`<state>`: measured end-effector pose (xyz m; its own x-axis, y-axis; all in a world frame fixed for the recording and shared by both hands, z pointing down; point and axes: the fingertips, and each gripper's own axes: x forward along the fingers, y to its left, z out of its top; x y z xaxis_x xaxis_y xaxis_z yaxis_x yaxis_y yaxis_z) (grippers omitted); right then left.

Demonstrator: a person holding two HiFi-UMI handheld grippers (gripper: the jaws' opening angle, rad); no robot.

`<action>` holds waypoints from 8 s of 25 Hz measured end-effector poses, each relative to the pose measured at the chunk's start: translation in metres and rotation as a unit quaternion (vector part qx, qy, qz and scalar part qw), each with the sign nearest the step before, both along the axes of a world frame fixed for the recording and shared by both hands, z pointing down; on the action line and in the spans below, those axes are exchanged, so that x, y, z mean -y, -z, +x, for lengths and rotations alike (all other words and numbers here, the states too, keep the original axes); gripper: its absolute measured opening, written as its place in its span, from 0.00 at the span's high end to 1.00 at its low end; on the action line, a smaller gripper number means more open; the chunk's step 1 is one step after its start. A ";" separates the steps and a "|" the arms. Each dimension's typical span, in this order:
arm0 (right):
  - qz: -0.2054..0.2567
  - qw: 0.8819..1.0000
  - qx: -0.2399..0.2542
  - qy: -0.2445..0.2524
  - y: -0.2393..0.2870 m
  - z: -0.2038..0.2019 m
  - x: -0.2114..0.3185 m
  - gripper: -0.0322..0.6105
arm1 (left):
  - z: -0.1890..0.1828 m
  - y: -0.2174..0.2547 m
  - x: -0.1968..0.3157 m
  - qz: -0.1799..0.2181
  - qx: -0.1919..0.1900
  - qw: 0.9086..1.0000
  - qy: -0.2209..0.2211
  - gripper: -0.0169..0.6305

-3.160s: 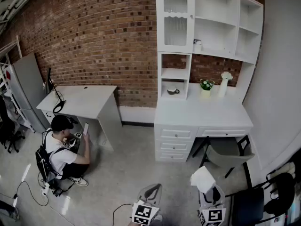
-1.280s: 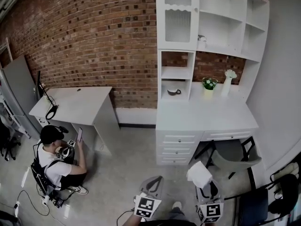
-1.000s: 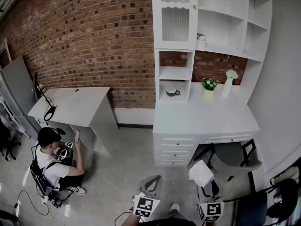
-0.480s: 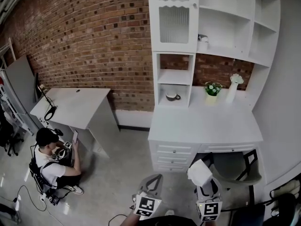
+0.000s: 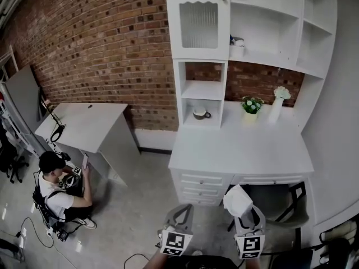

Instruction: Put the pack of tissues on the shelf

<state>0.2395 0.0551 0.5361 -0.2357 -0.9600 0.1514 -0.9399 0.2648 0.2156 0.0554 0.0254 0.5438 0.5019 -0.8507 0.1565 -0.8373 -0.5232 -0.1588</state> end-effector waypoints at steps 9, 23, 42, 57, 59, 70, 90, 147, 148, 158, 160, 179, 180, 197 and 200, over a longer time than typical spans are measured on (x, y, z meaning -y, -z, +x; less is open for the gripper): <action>0.006 1.000 0.018 0.013 0.003 -0.002 0.019 0.60 | 0.001 0.000 0.014 -0.007 -0.003 1.000 0.018 0.96; -0.001 1.000 0.007 0.012 -0.004 -0.004 0.067 0.60 | -0.007 -0.008 0.064 -0.017 -0.009 1.000 0.021 0.96; -0.023 1.000 0.018 -0.004 -0.003 -0.044 0.181 0.60 | -0.042 -0.006 0.189 -0.015 -0.018 1.000 0.005 0.96; -0.002 0.998 0.047 -0.042 0.012 -0.096 0.287 0.60 | -0.089 0.000 0.301 -0.015 -0.012 0.999 -0.036 0.96; 0.007 0.998 0.048 -0.041 0.018 -0.103 0.301 0.60 | -0.095 0.002 0.313 -0.012 -0.014 0.999 -0.038 0.96; 0.058 0.995 0.063 -0.044 0.061 -0.100 0.383 0.60 | -0.104 0.005 0.354 -0.014 -0.022 0.999 -0.041 0.96; 0.086 0.993 0.076 -0.017 0.098 -0.068 0.518 0.60 | -0.085 0.007 0.436 -0.025 -0.024 0.999 0.010 0.96; 0.022 0.993 0.115 -0.001 0.086 -0.054 0.577 0.28 | -0.095 -0.001 0.451 -0.043 -0.024 0.995 0.082 0.96; 0.021 0.993 0.113 -0.001 0.085 -0.052 0.572 0.28 | -0.095 0.001 0.450 -0.042 -0.026 0.996 0.080 0.96; -0.002 0.996 0.094 -0.010 0.072 -0.042 0.507 0.28 | -0.084 0.023 0.439 -0.005 -0.035 0.999 0.038 0.96; -0.005 0.996 0.089 -0.010 0.069 -0.041 0.492 0.28 | -0.081 0.026 0.434 -0.004 -0.040 0.999 0.031 0.96; -0.050 0.997 0.042 -0.051 0.010 -0.045 0.368 0.61 | -0.051 0.024 0.367 -0.008 -0.044 0.998 -0.053 0.96; -0.049 0.997 0.035 -0.053 0.008 -0.045 0.364 0.62 | -0.049 0.025 0.364 -0.005 -0.040 0.997 -0.060 0.96; -0.053 0.996 0.000 -0.073 -0.005 -0.056 0.322 0.94 | -0.047 0.018 0.338 -0.011 -0.029 0.996 -0.078 0.96; -0.052 0.996 -0.001 -0.074 -0.007 -0.058 0.319 0.94 | -0.047 0.015 0.335 -0.011 -0.027 0.997 -0.078 0.96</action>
<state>0.1820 -0.2637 0.5435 -0.0927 -0.9632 0.2524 -0.9696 0.1449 0.1969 0.0089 -0.3099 0.5284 0.6361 -0.7582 0.1431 -0.7525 -0.6506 -0.1022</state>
